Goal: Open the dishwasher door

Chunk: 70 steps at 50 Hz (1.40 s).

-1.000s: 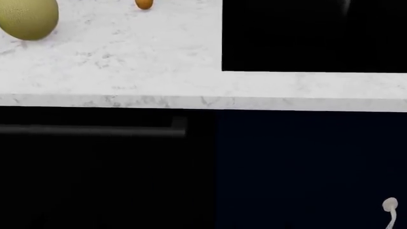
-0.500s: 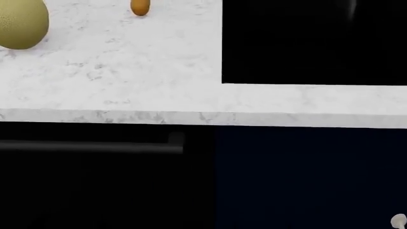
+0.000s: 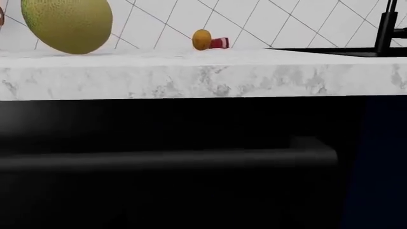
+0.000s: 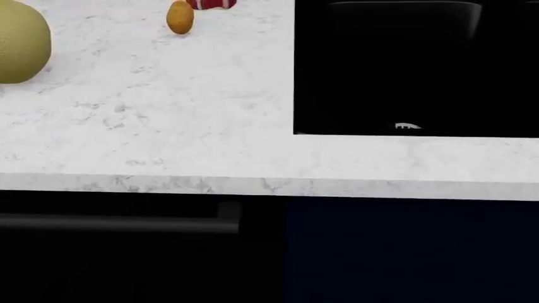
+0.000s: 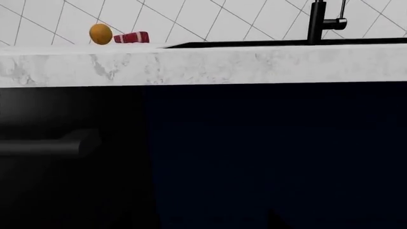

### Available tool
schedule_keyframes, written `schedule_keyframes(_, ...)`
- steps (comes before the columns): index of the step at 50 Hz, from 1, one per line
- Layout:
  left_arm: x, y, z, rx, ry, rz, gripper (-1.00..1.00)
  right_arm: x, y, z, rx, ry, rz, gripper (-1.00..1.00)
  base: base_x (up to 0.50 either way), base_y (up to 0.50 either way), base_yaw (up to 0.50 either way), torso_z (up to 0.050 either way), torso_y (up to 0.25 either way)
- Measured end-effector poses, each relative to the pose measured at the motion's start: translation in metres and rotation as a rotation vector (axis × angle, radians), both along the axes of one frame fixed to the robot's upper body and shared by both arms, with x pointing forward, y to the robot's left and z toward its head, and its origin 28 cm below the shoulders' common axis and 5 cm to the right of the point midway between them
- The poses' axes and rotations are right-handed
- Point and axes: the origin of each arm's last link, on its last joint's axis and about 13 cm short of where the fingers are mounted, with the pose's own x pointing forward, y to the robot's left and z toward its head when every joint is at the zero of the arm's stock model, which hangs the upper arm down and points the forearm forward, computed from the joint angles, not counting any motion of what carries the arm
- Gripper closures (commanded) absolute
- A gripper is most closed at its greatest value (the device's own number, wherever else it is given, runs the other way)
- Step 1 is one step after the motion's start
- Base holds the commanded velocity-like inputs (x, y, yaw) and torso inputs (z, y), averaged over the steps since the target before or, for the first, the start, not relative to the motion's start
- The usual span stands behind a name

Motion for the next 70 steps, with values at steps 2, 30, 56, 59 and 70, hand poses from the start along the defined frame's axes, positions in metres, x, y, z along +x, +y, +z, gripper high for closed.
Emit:
schedule_keyframes(2,-0.001,0.001,0.0,0.027,0.009,-0.006,-1.0,0.0,0.0,0.0,0.001,0.0,0.0,-1.0,0.0,0.0,0.0,0.0,0.0)
schedule_keyframes(30,0.004,0.028,0.029,1.027,0.168,-0.127,-1.0,-0.003,-0.001,-0.001,0.018,0.001,-0.002,-1.0,0.0,0.0,0.0,0.0,0.0)
schedule_keyframes(56,0.048,0.042,0.042,1.355,0.2,-0.125,-1.0,-0.004,-0.002,-0.001,0.029,-0.001,-0.011,-1.0,0.0,0.0,0.0,0.0,0.0)
schedule_keyframes(59,0.054,0.043,0.042,1.372,0.202,-0.123,-1.0,-0.004,-0.002,0.0,0.029,-0.001,-0.012,-1.0,0.0,0.0,0.0,0.0,0.0)
schedule_keyframes(70,0.076,0.048,0.041,1.42,0.211,-0.121,-1.0,-0.003,-0.003,0.001,0.029,-0.003,-0.017,-1.0,0.0,0.0,0.0,0.0,0.0)
